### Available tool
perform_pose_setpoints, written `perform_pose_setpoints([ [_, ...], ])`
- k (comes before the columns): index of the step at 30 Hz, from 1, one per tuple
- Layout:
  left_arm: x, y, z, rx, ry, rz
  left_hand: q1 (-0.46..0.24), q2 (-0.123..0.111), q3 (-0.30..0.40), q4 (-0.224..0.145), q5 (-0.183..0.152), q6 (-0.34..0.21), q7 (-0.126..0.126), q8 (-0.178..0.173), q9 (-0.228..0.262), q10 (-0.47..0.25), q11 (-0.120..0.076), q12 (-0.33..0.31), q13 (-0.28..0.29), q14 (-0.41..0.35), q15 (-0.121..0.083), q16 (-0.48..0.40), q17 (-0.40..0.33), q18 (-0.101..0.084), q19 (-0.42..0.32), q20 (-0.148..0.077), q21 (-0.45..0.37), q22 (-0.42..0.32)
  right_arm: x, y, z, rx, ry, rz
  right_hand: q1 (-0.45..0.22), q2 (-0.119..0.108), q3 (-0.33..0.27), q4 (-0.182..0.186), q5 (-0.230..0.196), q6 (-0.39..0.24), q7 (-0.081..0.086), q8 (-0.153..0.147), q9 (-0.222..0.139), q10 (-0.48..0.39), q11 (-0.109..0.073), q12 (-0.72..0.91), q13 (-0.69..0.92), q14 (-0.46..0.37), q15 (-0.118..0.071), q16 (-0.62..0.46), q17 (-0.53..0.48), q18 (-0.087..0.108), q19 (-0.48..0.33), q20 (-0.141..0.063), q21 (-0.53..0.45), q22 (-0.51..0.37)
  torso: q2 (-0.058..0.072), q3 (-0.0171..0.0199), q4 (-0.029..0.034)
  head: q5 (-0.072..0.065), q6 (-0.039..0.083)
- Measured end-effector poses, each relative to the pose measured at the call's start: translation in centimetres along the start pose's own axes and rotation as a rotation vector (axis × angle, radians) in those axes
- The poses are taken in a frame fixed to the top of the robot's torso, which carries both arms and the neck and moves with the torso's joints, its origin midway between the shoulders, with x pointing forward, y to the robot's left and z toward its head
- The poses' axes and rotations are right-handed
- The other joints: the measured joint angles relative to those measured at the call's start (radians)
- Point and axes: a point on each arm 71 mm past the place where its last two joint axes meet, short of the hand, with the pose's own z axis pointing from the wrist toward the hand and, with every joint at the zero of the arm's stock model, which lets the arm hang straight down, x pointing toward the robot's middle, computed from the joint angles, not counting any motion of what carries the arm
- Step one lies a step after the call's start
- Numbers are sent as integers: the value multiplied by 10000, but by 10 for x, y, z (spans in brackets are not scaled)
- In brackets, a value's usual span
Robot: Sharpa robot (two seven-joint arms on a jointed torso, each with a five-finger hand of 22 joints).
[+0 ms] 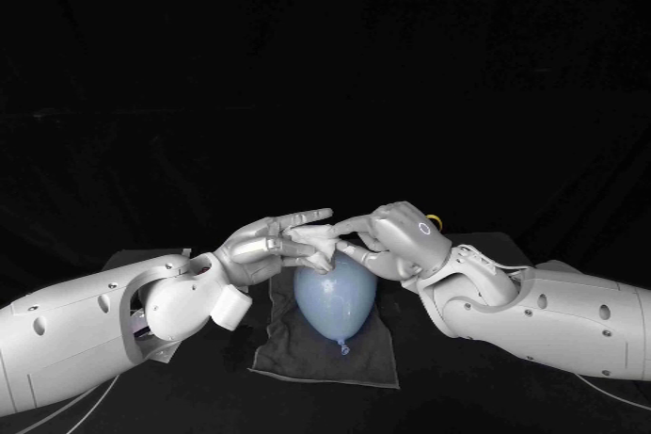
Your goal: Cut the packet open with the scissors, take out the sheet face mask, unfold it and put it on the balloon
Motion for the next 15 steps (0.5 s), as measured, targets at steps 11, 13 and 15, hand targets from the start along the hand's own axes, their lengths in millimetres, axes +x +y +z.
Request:
perform_pose_setpoints([
  [11, 0, 0, 0, -24, -5, 2, -18, -9, 0, 0, 33, 0, 0, 0, -1, -22, 22, 1, 1, -2, 2, 0, 0, 0, -6, 6, 8, -2, -1, -1, -1, -10, -8, -12, -242, 236, 401, -179, 0, 399, -151, 432, 243, -22, -95, 2, 6, 13, -90, 12, -8, -2, 40, -74, 117, 0, -5, -3, -6, 2, 4],
  [13, 0, 0, 0, -27, -5, 2, -18, -9, 0, 0, 33, 0, 0, 0, -1, -35, 35, 1, 1, -15, 16, 0, 0, -1, -16, 16, 35, -4, -1, -1, -1, -10, -9, -15, -308, 220, 426, -204, 0, 400, -151, 465, 284, -22, -97, 1, 6, 13, -91, 12, -8, -1, 41, -74, 148, -1, -5, -4, -5, 2, 7],
  [15, 0, 0, 0, -30, -7, 3, -18, -9, 0, 0, 33, 0, -1, 0, -2, -35, 35, 1, 2, -15, 17, 0, 1, 0, -16, 16, 35, -4, -2, -1, -2, -10, -9, -19, -337, 215, 442, -220, 0, 400, -152, 493, 301, -2, -118, 1, 6, 1, -108, 12, -8, -2, 40, -75, 162, -2, -5, -4, -2, 2, 7],
])
